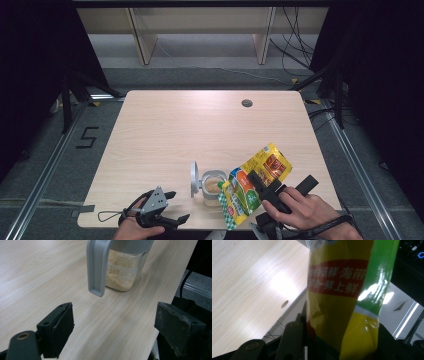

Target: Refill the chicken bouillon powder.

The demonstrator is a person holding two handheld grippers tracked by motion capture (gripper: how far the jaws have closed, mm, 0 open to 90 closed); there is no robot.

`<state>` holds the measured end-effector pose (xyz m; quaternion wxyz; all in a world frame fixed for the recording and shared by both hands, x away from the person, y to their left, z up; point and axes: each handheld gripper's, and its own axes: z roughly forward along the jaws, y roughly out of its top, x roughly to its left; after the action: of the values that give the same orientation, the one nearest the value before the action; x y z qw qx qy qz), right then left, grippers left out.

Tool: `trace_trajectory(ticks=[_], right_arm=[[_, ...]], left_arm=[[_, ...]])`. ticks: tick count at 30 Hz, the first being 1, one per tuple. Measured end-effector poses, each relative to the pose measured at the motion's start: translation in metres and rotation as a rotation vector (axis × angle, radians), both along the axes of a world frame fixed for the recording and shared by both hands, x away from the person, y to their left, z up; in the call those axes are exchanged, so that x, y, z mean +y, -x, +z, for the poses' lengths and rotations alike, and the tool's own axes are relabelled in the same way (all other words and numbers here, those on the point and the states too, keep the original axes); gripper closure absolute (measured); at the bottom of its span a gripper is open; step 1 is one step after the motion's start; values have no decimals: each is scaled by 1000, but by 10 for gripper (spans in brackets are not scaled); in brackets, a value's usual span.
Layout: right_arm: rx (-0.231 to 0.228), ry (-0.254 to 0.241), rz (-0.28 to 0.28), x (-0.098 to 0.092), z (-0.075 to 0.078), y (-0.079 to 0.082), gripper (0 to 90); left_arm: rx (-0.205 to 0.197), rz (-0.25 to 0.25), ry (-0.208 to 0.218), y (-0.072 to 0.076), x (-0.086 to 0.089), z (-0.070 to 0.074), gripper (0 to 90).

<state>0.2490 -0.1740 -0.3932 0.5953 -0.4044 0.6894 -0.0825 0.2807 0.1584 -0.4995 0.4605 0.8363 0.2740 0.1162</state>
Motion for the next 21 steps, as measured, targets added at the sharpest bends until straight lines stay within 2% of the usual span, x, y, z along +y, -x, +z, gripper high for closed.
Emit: trace_trajectory(ticks=[1, 9, 10, 11, 13, 17, 21], right_arm=[[11, 5, -2, 0, 0, 0, 662], [6, -5, -10, -1, 0, 0, 663], [8, -4, -11, -1, 0, 0, 663], [-2, 7, 0, -1, 0, 0, 663], [8, 12, -2, -1, 0, -1, 663], [13, -6, -6, -1, -1, -1, 663], [14, 2, -5, 0, -2, -1, 663]], left_arm=[[2, 3, 6, 0, 0, 0, 152], [16, 20, 13, 2, -1, -1, 152], [16, 19, 13, 2, -1, -1, 152], [10, -4, -5, 0, 0, 0, 152], [2, -6, -14, 0, 0, 0, 152], [6, -3, -6, 0, 0, 0, 152], [6, -4, -6, 0, 0, 0, 152]])
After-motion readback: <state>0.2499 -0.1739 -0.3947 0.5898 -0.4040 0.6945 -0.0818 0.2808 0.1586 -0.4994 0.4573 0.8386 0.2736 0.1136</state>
